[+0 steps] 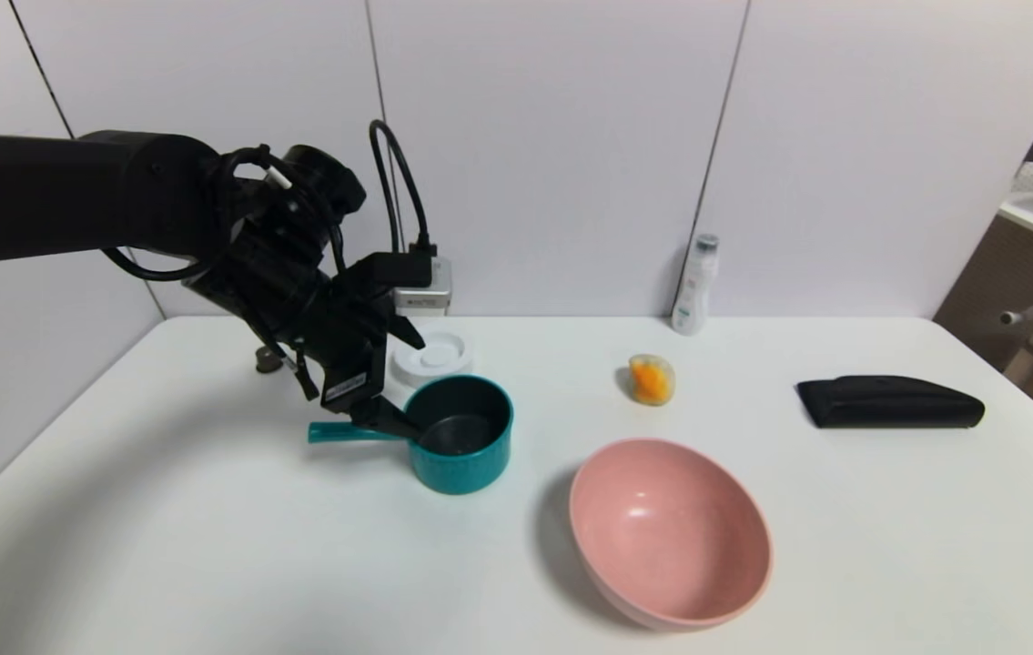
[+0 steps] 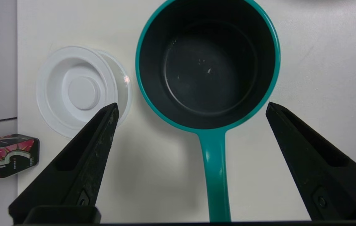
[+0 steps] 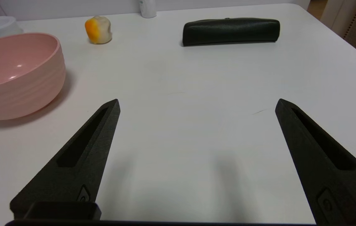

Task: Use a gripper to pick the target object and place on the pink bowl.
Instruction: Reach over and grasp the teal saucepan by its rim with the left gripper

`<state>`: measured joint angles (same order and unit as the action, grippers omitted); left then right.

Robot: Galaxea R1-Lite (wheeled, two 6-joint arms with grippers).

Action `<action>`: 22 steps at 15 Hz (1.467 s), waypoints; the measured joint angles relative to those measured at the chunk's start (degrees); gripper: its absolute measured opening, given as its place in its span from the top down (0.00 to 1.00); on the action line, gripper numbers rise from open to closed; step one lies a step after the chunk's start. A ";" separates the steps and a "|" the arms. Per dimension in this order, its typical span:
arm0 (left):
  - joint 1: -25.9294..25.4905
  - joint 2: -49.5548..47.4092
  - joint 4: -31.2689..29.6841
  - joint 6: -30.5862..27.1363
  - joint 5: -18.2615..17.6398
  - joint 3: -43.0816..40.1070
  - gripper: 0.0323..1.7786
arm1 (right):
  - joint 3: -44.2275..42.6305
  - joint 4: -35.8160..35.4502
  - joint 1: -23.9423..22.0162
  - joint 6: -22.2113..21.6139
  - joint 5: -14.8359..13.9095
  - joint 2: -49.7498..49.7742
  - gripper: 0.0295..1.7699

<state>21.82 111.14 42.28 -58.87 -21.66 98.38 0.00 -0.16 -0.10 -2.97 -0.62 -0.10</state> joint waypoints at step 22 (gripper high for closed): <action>1.11 5.81 -6.14 2.73 0.67 1.54 0.05 | 0.00 0.02 0.00 0.02 0.00 0.00 0.03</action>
<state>22.93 116.96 36.13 -56.14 -20.99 99.91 0.00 -0.13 -0.10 -2.95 -0.62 -0.10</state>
